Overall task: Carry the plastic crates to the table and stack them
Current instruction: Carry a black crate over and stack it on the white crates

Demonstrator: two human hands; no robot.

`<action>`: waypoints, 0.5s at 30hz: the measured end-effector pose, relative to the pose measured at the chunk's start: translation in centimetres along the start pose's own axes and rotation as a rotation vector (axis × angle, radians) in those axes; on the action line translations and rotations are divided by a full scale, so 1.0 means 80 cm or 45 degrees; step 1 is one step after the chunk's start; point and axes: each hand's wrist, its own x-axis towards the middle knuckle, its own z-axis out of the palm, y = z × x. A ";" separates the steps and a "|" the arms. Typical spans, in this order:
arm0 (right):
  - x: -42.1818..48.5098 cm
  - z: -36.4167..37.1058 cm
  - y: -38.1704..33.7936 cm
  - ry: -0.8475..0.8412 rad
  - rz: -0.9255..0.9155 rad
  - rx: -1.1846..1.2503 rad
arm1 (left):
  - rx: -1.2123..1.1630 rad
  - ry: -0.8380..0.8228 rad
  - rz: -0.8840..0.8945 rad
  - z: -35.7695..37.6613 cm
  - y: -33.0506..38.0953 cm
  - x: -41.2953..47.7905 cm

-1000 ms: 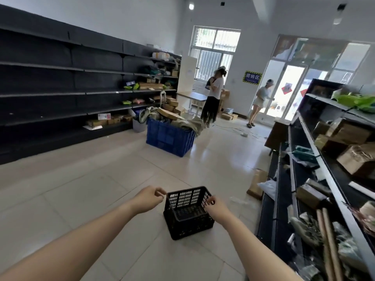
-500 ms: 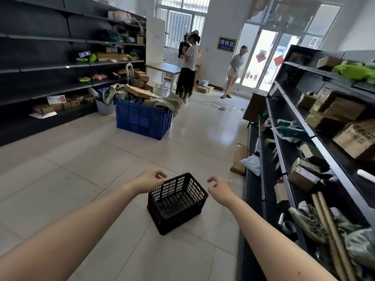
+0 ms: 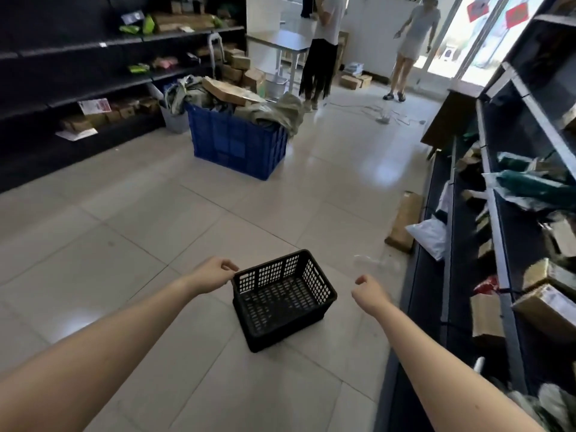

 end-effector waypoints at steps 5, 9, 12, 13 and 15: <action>0.108 0.005 -0.014 -0.029 0.029 -0.111 | -0.042 -0.054 -0.161 0.030 -0.017 0.103; 0.209 0.028 -0.012 -0.014 0.097 -0.262 | -0.054 -0.096 -0.230 0.048 -0.024 0.220; 0.286 0.056 0.006 -0.089 0.234 -0.195 | -0.064 -0.081 -0.278 0.062 -0.033 0.305; 0.316 0.068 0.012 -0.112 0.284 -0.148 | -0.041 -0.075 -0.300 0.071 -0.044 0.335; 0.367 0.086 0.020 -0.159 0.338 -0.086 | 0.048 -0.061 -0.341 0.093 -0.068 0.380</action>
